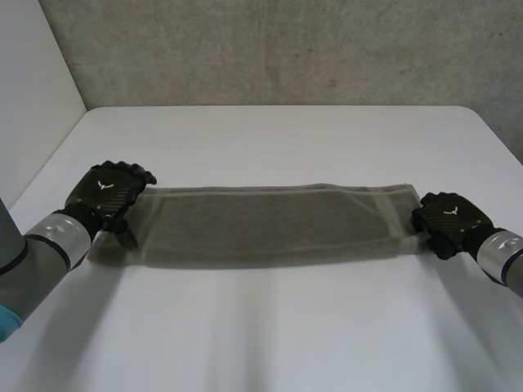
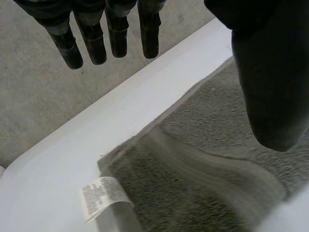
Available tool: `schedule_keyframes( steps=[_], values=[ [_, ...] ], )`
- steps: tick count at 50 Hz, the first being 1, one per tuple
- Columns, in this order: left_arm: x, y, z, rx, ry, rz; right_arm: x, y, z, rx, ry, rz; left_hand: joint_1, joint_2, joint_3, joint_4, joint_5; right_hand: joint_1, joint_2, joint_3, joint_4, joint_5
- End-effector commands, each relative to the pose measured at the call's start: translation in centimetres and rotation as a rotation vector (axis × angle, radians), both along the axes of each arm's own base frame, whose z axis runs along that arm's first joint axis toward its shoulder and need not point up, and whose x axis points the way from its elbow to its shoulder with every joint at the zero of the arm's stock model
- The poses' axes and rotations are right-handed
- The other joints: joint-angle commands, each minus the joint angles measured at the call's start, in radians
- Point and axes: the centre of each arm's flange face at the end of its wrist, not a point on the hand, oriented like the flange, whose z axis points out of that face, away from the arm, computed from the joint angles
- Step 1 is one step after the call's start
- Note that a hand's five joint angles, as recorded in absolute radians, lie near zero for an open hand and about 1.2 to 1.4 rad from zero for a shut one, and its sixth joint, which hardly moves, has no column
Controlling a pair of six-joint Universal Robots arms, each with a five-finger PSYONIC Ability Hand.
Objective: Fold the towel.
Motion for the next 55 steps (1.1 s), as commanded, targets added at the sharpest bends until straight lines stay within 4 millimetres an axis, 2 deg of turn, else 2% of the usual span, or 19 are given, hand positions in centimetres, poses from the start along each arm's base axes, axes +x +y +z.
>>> schedule_keyframes(
  steps=[1,4,8,14,21,23,24,26,27,29,30,34,37,38,40,44,46,48,55],
  values=[
    [0.2,-0.1,0.5,-0.03,0.004,0.01,-3.3,-1.2,0.2,0.0,0.001,-0.089,-0.072,-0.066,-0.052,-0.059,-0.052,0.092,0.089,-0.044,-0.076,0.07],
    [0.4,-0.2,0.7,-0.038,0.005,0.014,-4.3,-1.4,0.3,-0.002,-0.003,-0.113,-0.072,-0.066,-0.052,-0.059,-0.052,0.092,0.089,-0.044,-0.076,0.07],
    [0.6,-0.2,0.7,-0.037,0.005,0.022,-8.6,-2.4,1.0,-0.004,0.011,-0.211,-0.072,-0.066,-0.052,-0.059,-0.052,0.092,0.089,-0.044,-0.076,0.07],
    [0.7,-0.2,0.7,-0.035,0.004,0.025,-13.9,-4.0,5.1,-0.089,0.122,-0.278,-0.072,-0.066,-0.052,-0.059,-0.052,0.092,0.089,-0.044,-0.076,0.07],
    [0.6,-0.2,0.7,-0.035,0.004,0.022,-13.3,-4.4,9.6,-0.146,0.165,-0.236,-0.072,-0.066,-0.052,-0.059,-0.052,0.092,0.089,-0.044,-0.076,0.07],
    [0.7,-0.2,0.7,-0.037,0.005,0.023,-8.6,-3.8,12.3,-0.228,0.176,-0.126,-0.072,-0.066,-0.052,-0.059,-0.052,0.092,0.089,-0.044,-0.076,0.07],
    [0.7,-0.2,0.7,-0.037,0.005,0.024,-8.5,-3.7,12.3,-0.229,0.176,-0.125,-0.072,-0.066,-0.052,-0.059,-0.052,0.092,0.089,-0.044,-0.076,0.07],
    [0.7,-0.2,0.6,-0.037,0.005,0.024,-2.6,-2.4,13.3,-0.273,0.155,0.02,-0.072,-0.066,-0.052,-0.059,-0.052,0.092,0.089,-0.044,-0.076,0.07],
    [0.7,-0.2,0.6,-0.037,0.005,0.024,-2.6,-2.4,13.4,-0.273,0.155,0.021,-0.072,-0.066,-0.052,-0.059,-0.052,0.092,0.089,-0.044,-0.076,0.07],
    [0.7,-0.2,0.5,-0.031,0.004,0.024,3.7,0.0,13.6,-0.294,0.13,0.16,-0.072,-0.066,-0.052,-0.059,-0.052,0.092,0.089,-0.044,-0.076,0.07],
    [0.7,-0.2,0.5,-0.03,0.004,0.024,3.7,0.0,13.6,-0.294,0.13,0.16,-0.072,-0.066,-0.052,-0.059,-0.052,0.092,0.089,-0.044,-0.076,0.07],
    [0.7,-0.3,0.4,-0.029,0.003,0.027,16.2,7.0,11.7,-0.348,0.11,0.439,-0.072,-0.066,-0.052,-0.059,-0.052,0.092,0.089,-0.044,-0.076,0.07],
    [0.7,-0.4,0.3,-0.034,0.004,0.027,20.8,10.2,10.2,-0.376,0.098,0.539,-0.072,-0.066,-0.052,-0.059,-0.052,0.092,0.089,-0.044,-0.076,0.07],
    [0.7,-0.4,0.3,-0.034,0.004,0.027,20.8,10.3,10.2,-0.376,0.098,0.539,-0.072,-0.066,-0.052,-0.059,-0.052,0.092,0.089,-0.044,-0.076,0.07],
    [0.6,-0.4,0.4,-0.041,0.004,0.026,24.0,12.5,7.3,-0.357,0.106,0.611,-0.072,-0.066,-0.052,-0.059,-0.052,0.092,0.089,-0.044,-0.076,0.07],
    [0.4,-0.3,0.4,-0.041,0.003,0.023,26.0,14.3,4.3,-0.316,0.123,0.67,-0.072,-0.066,-0.052,-0.059,-0.052,0.092,0.089,-0.044,-0.076,0.07],
    [0.3,-0.2,0.3,-0.04,0.001,0.023,26.5,14.8,2.5,-0.288,0.147,0.671,-0.072,-0.066,-0.052,-0.059,-0.052,-0.914,-0.918,-0.044,-0.076,-0.937],
    [-0.1,0.1,0.6,-0.049,0.003,0.013,26.4,14.9,2.5,-0.283,0.149,0.66,-0.072,-0.066,-0.052,-0.059,-0.052,-1.13,-1.133,-0.044,-0.076,-1.152],
    [-2.6,1.2,3.1,-0.101,0.084,-0.056,25.1,15.0,6.5,-0.237,0.003,0.573,-0.072,-0.066,-0.052,-0.059,-0.052,-1.13,-1.133,-0.044,-0.076,-1.152]
  ],
)
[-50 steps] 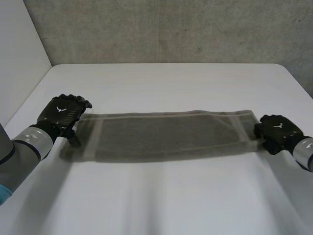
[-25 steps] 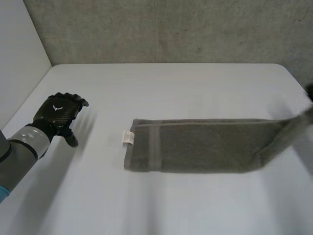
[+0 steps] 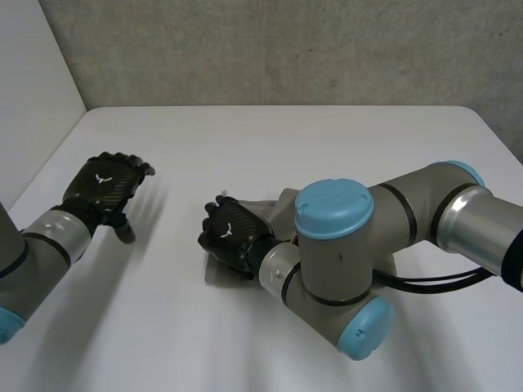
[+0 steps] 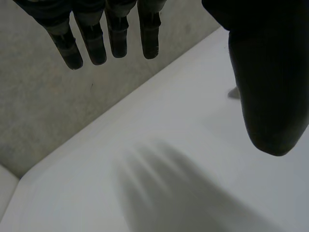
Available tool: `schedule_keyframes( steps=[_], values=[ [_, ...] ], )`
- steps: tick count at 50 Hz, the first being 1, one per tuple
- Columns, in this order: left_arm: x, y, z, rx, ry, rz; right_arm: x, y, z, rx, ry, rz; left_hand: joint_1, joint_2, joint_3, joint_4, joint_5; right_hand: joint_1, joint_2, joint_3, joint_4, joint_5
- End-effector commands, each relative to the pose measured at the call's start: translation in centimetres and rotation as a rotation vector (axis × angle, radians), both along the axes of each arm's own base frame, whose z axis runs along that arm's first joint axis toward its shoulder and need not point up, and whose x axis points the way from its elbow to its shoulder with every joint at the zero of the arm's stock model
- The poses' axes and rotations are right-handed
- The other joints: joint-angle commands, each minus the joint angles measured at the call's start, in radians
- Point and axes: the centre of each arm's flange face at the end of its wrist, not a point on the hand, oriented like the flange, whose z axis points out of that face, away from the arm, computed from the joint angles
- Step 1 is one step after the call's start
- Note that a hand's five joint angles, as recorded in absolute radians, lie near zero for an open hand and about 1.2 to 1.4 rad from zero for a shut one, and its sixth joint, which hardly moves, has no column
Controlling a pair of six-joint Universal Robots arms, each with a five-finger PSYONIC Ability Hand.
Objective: Fold the towel.
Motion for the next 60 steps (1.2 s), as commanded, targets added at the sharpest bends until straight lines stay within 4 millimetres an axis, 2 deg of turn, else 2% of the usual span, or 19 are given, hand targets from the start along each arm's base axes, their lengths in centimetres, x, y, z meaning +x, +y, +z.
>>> schedule_keyframes(
  steps=[1,2,4,5,7,8,10,11,12,13,15,18,27,34,39,43,50,54,60],
  values=[
    [-2.9,1.1,3.2,-0.061,0.105,-0.078,-2.7,-1.2,4.8,0.121,-0.18,-0.12,-0.071,-0.065,-0.052,-0.059,-0.052,-0.47,-0.475,-0.044,-0.076,-0.465],
    [-2.9,1.1,3.2,-0.061,0.105,-0.078,-2.7,-1.2,4.8,0.122,-0.18,-0.121,-0.071,-0.065,-0.052,-0.059,-0.052,-0.47,-0.475,-0.044,-0.076,-0.465],
    [-4.3,1.5,4.6,-0.072,0.178,-0.114,-6.2,-3.5,7.1,0.18,-0.285,-0.225,-0.068,-0.061,-0.052,-0.059,-0.048,-0.47,-0.475,-0.044,-0.076,-0.465],
    [-4.3,1.5,4.6,-0.072,0.178,-0.114,-6.2,-3.5,7.1,0.18,-0.286,-0.226,-0.068,-0.061,-0.052,-0.059,-0.048,-0.47,-0.475,-0.044,-0.076,-0.465],
    [-6.1,2.1,5.5,-0.07,0.24,-0.163,-9.3,-4.5,8.3,0.237,-0.349,-0.296,-0.065,-0.058,-0.052,-0.059,-0.045,-0.47,-0.475,-0.044,-0.076,-0.465],
    [-6.1,2.1,5.5,-0.07,0.24,-0.164,-9.4,-4.5,8.3,0.237,-0.349,-0.296,-0.065,-0.058,-0.052,-0.059,-0.045,-0.47,-0.475,-0.044,-0.076,-0.465],
    [-6.9,2.6,5.8,-0.069,0.258,-0.184,-11.8,-4.4,7.8,0.291,-0.355,-0.334,-0.062,-0.055,-0.052,-0.059,-0.042,-0.47,-0.475,-0.044,-0.076,-0.465],
    [-7.9,3.0,5.9,-0.065,0.266,-0.205,-11.8,-4.4,7.8,0.291,-0.355,-0.334,-0.062,-0.055,-0.052,-0.059,-0.042,-0.47,-0.475,-0.044,-0.076,-0.465],
    [-8.9,3.4,5.4,-0.052,0.265,-0.221,-13.1,-4.6,7.3,0.311,-0.348,-0.361,-0.059,-0.052,-0.052,-0.059,-0.04,-0.47,-0.475,-0.044,-0.076,-0.465],
    [-8.9,3.4,5.4,-0.051,0.265,-0.221,-13.1,-4.6,7.2,0.311,-0.348,-0.361,-0.059,-0.052,-0.052,-0.059,-0.04,-0.47,-0.475,-0.044,-0.076,-0.465],
    [-10.9,4.2,3.9,-0.014,0.253,-0.256,-15.7,-5.1,5.9,0.353,-0.334,-0.428,-0.059,-0.052,-0.052,-0.059,-0.04,-0.47,-0.475,-0.044,-0.076,-0.465],
    [-12.7,5.3,2.5,0.024,0.241,-0.298,-17.4,-5.2,4.1,0.413,-0.314,-0.46,-0.053,-0.046,-0.052,-0.059,-0.034,-0.47,-0.475,-0.044,-0.076,-0.465],
    [-15.8,6.1,-0.9,0.086,0.216,-0.343,-19.8,-5.7,1.4,0.468,-0.301,-0.501,-0.044,-0.037,-0.052,-0.059,-0.025,-0.47,-0.475,-0.044,-0.076,-0.465],
    [-17.3,4.7,-3.8,0.103,0.191,-0.306,-20.2,-6.1,-0.3,0.475,-0.274,-0.517,-0.03,-0.023,-0.052,-0.059,-0.01,-0.466,-0.471,-0.044,-0.076,-0.461],
    [-17.3,3.4,-5.0,0.091,0.179,-0.228,-20.2,-5.9,-0.6,0.475,-0.271,-0.516,-0.024,-0.017,-0.052,-0.059,-0.004,-0.439,-0.444,-0.044,-0.076,-0.435],
    [-16.5,2.0,-4.7,0.059,0.182,-0.135,-20.2,-5.9,-0.7,0.467,-0.274,-0.515,-0.024,-0.017,-0.052,-0.059,-0.004,-0.398,-0.403,-0.044,-0.076,-0.393],
    [-12.3,-1.2,-4.9,0.046,0.158,0.103,-19.9,-6.0,-0.8,0.443,-0.281,-0.502,-0.027,-0.02,-0.052,-0.059,-0.007,-0.263,-0.268,-0.044,-0.076,-0.259],
    [-10.9,-0.3,-6.5,0.104,0.119,0.125,-19.9,-6.0,-1.0,0.441,-0.28,-0.502,-0.027,-0.02,-0.052,-0.059,-0.007,-0.24,-0.244,-0.044,-0.076,-0.235],
    [-9.6,2.5,-6.0,0.149,0.098,0.108,-19.9,-6.0,-1.2,0.436,-0.269,-0.5,-0.035,-0.028,-0.052,-0.059,-0.016,-0.219,-0.224,-0.044,-0.076,-0.215]
  ],
)
